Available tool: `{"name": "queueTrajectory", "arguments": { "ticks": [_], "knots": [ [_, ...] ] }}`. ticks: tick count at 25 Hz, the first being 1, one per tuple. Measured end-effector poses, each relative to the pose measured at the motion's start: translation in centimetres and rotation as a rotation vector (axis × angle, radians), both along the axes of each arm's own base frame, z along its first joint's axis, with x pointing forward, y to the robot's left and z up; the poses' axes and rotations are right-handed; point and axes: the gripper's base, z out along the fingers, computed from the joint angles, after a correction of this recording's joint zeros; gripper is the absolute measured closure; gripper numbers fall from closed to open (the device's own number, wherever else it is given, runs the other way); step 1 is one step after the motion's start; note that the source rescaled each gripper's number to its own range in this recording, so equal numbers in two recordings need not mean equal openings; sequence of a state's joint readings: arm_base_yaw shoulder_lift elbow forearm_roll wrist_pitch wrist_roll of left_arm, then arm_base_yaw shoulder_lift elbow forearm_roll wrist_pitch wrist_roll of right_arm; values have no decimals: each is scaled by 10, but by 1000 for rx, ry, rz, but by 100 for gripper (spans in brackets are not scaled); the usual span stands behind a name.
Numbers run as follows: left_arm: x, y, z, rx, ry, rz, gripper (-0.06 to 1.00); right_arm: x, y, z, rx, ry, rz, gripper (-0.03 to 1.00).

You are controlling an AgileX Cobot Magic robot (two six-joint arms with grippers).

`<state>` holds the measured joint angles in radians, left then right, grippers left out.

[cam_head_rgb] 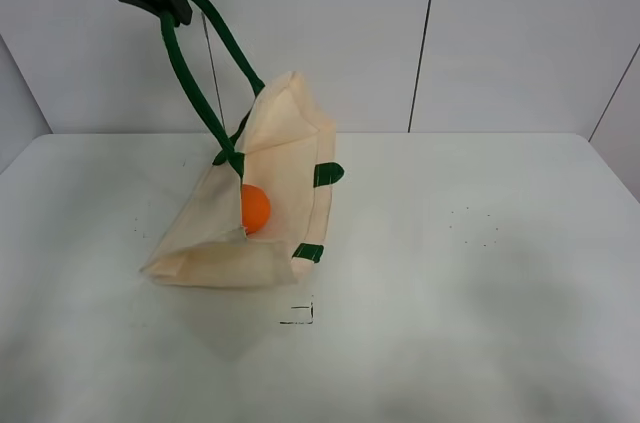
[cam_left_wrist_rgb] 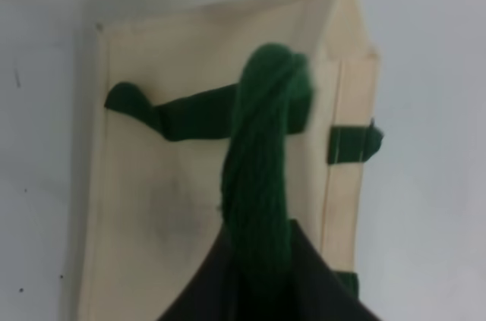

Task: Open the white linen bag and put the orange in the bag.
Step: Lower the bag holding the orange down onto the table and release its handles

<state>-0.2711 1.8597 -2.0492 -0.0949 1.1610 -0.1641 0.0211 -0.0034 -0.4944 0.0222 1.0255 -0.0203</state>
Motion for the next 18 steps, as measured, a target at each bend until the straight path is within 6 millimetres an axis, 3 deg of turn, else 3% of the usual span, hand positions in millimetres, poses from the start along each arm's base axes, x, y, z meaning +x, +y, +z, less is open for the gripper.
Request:
{"name": "queueTrajectory", "arguments": {
  "ticks": [4, 6, 8, 13, 18],
  "knots": [
    [22, -12, -49, -43, 70, -23, 94, 0, 0, 0, 0, 0, 0, -3],
    [34, -20, -81, -69, 130, -44, 88, 0, 0, 0, 0, 0, 0, -3],
    [43, -26, -107, -86, 182, -62, 74, 0, 0, 0, 0, 0, 0, -3],
    [58, -34, -157, -105, 285, -72, 16, 0, 0, 0, 0, 0, 0, -3],
    [62, -33, -175, -63, 310, -89, 4, 0, 0, 0, 0, 0, 0, -3]
  ]
}}
